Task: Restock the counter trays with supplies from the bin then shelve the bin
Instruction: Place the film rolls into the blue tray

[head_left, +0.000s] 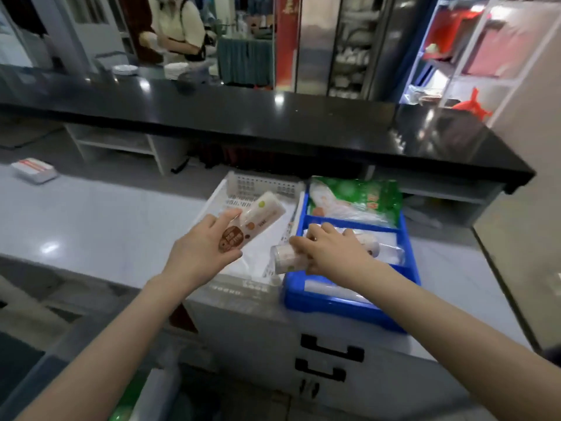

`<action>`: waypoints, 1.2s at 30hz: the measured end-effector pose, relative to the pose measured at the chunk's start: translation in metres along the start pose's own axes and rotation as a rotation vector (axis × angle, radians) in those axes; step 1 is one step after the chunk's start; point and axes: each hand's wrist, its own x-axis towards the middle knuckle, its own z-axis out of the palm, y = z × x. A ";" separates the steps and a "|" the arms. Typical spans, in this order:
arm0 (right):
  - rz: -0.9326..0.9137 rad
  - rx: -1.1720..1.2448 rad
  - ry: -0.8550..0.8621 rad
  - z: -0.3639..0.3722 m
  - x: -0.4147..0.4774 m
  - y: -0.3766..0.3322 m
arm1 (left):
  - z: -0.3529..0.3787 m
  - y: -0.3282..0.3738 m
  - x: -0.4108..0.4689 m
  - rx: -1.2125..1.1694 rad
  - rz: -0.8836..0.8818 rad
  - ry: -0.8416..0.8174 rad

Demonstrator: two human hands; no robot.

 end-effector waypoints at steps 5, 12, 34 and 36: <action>0.166 0.054 -0.118 0.025 -0.021 0.039 | 0.040 0.048 0.039 0.040 0.135 -0.098; 0.280 0.129 -0.205 0.057 -0.008 0.047 | 0.076 0.077 0.071 0.134 0.263 -0.160; 0.279 0.347 -0.395 0.065 -0.028 0.050 | 0.101 0.059 0.084 0.120 0.405 -0.195; 0.280 0.367 -0.425 0.065 -0.028 0.051 | 0.100 0.059 0.082 0.129 0.408 -0.199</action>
